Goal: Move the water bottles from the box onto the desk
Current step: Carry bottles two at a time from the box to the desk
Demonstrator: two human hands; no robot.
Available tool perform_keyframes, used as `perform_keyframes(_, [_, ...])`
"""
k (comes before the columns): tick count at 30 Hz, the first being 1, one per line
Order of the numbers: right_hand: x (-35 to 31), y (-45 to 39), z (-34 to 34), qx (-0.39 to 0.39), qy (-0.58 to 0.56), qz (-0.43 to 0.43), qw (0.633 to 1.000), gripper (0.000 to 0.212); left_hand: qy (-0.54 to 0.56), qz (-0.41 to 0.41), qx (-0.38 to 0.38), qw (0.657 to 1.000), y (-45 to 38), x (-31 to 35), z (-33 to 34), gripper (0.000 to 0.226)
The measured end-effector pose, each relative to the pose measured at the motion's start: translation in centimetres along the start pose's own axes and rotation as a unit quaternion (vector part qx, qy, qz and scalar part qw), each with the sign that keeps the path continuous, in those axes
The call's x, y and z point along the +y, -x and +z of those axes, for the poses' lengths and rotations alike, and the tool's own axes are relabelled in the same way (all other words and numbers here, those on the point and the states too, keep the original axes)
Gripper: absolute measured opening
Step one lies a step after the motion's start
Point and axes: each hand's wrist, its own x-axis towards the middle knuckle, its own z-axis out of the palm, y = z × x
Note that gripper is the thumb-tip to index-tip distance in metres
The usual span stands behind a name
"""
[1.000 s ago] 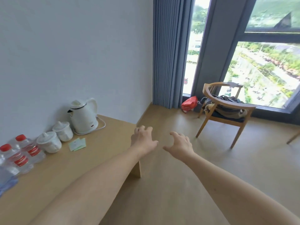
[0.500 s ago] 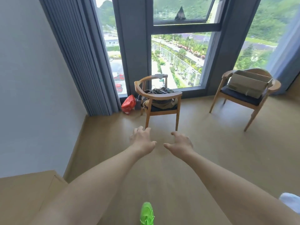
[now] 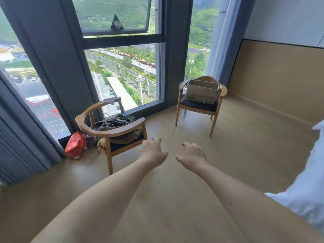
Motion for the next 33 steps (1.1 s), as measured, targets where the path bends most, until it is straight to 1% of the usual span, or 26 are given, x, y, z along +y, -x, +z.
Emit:
perform_keyframes(6, [2.4,-7.5,-0.3,-0.007,-0.011,0.069,0.997,0.073,0.021,0.048,-0.04,0.998,-9.3,2.5,2.8,0.072])
perform_keyframes(10, [4.3,-14.1,-0.7,0.004,-0.017,0.091,0.996,0.071,0.002,0.075,-0.039,0.996,-16.4,4.7,4.6,0.071])
perform_keyframes(15, [6.1,-24.2,-2.0,0.006,-0.037,0.1,0.994,0.07,-0.025,0.1,-0.033,0.994,-26.4,7.9,5.4,0.07])
perform_keyframes(22, [7.4,-37.9,-7.1,0.032,-0.057,0.087,0.994,0.064,-0.034,0.087,0.002,0.996,-41.1,13.4,3.4,0.059])
perform_keyframes(29, [7.9,-49.0,-9.2,0.03,-0.059,0.092,0.994,0.064,-0.073,0.084,-0.033,0.993,-51.8,16.4,4.1,0.066])
perform_keyframes(33, [8.5,-56.2,-9.1,0.035,-0.065,0.103,0.992,0.065,-0.096,0.105,-0.045,0.989,-59.6,17.5,5.0,0.066])
